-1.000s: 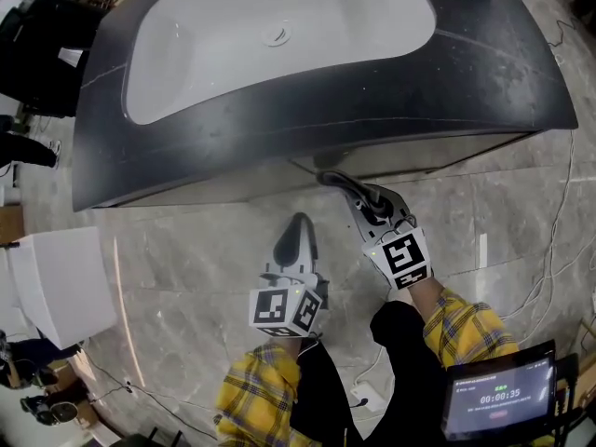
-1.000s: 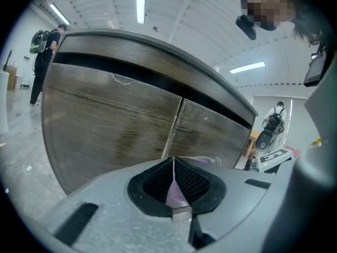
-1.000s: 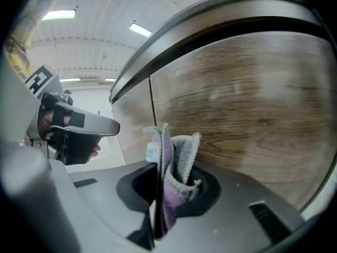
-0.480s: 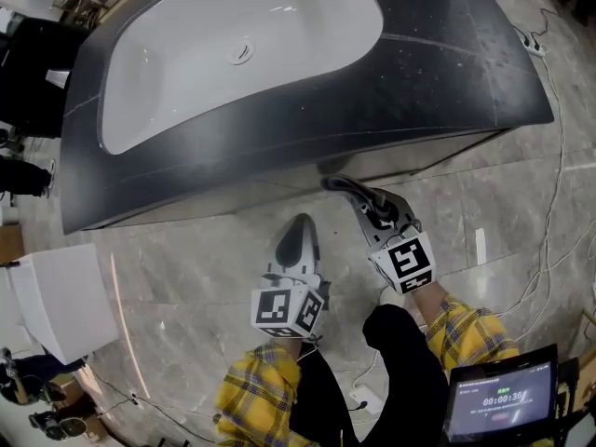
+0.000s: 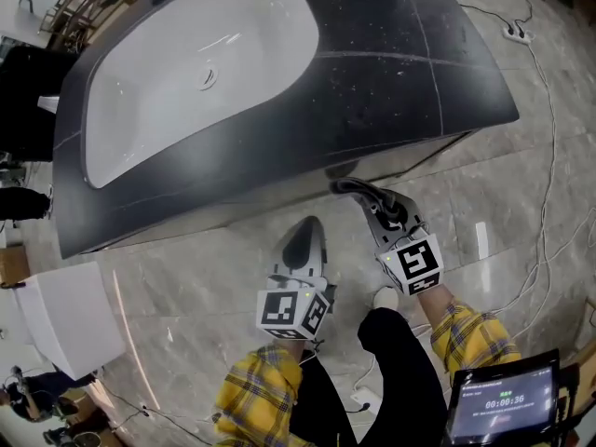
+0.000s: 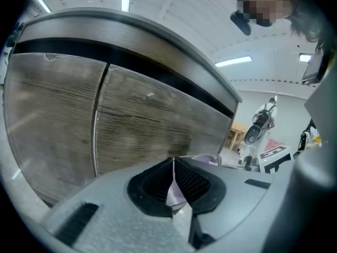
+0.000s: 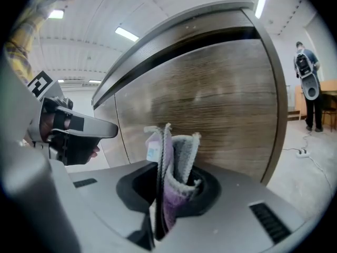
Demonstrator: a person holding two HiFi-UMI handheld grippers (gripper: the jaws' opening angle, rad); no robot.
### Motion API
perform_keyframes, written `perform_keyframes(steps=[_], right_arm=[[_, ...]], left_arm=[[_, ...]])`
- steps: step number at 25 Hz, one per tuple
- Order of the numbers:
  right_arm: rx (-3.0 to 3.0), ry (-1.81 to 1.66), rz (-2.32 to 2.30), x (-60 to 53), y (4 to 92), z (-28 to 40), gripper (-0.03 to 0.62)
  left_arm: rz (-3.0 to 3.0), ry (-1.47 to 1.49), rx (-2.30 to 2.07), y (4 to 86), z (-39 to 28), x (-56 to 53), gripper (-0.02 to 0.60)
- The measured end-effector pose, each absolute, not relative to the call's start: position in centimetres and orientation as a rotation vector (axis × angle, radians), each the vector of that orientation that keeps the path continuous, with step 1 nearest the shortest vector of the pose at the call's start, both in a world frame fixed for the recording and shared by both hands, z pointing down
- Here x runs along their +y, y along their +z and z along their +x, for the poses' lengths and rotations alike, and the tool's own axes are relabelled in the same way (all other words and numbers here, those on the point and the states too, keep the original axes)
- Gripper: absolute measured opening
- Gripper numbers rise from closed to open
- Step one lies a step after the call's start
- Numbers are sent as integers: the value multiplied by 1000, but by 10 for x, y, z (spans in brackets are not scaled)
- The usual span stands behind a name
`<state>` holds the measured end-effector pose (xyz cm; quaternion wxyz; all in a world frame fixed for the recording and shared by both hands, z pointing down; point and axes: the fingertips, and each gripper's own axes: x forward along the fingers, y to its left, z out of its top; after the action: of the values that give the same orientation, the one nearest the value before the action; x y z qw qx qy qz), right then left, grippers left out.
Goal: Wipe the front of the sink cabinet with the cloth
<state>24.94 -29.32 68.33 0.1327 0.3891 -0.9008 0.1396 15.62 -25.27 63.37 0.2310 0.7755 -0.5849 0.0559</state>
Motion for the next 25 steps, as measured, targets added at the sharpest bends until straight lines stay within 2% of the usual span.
perform_keyframes(steps=[25], right_arm=[[-2447,471,1480,-328,691,416,44]], left_arm=[[2290,202,-1346,640,301,-302,8]])
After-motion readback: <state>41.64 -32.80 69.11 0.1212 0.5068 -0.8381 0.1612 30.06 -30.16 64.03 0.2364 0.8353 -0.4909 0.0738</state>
